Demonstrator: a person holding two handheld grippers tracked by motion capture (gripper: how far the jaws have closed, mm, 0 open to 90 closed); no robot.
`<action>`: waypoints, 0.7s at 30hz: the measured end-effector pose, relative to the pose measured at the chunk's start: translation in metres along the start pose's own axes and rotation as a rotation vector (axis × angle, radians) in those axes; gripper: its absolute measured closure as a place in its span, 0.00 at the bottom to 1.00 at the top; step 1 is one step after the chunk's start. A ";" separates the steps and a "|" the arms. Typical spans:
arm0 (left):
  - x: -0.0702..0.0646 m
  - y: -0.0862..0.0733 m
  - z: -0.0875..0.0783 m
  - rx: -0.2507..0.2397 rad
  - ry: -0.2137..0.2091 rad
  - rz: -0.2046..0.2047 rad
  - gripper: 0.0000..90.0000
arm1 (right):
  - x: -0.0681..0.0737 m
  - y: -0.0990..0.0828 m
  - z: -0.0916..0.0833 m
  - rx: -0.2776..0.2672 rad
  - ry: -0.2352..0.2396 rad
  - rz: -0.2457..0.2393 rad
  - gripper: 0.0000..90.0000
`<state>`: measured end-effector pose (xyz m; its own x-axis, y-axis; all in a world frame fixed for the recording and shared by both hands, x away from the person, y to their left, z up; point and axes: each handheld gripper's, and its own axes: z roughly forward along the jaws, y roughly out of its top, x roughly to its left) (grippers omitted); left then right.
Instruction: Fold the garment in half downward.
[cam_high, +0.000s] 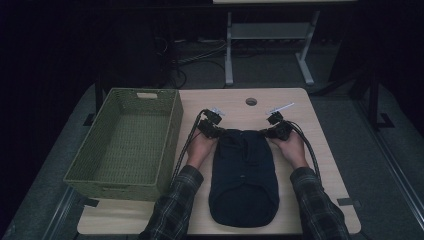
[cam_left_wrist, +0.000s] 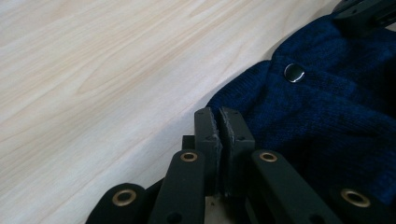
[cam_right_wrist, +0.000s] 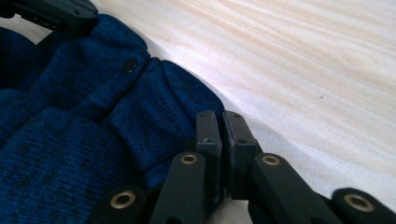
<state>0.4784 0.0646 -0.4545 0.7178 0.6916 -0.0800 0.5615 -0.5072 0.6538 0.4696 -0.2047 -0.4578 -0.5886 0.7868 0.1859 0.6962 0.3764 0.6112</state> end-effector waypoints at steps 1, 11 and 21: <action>0.001 0.000 -0.002 -0.004 0.001 -0.007 0.96 | 0.000 0.000 -0.002 -0.007 0.001 0.006 0.96; -0.001 0.014 -0.032 -0.086 0.044 0.010 0.97 | 0.007 0.015 -0.024 -0.093 -0.018 -0.013 0.96; -0.004 0.032 -0.067 -0.188 0.096 0.027 0.97 | 0.021 0.036 -0.051 -0.172 -0.038 -0.062 0.96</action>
<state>0.4659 0.0799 -0.3827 0.6842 0.7293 0.0053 0.4495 -0.4274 0.7844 0.4613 -0.1999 -0.3923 -0.6097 0.7840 0.1167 0.5767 0.3378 0.7438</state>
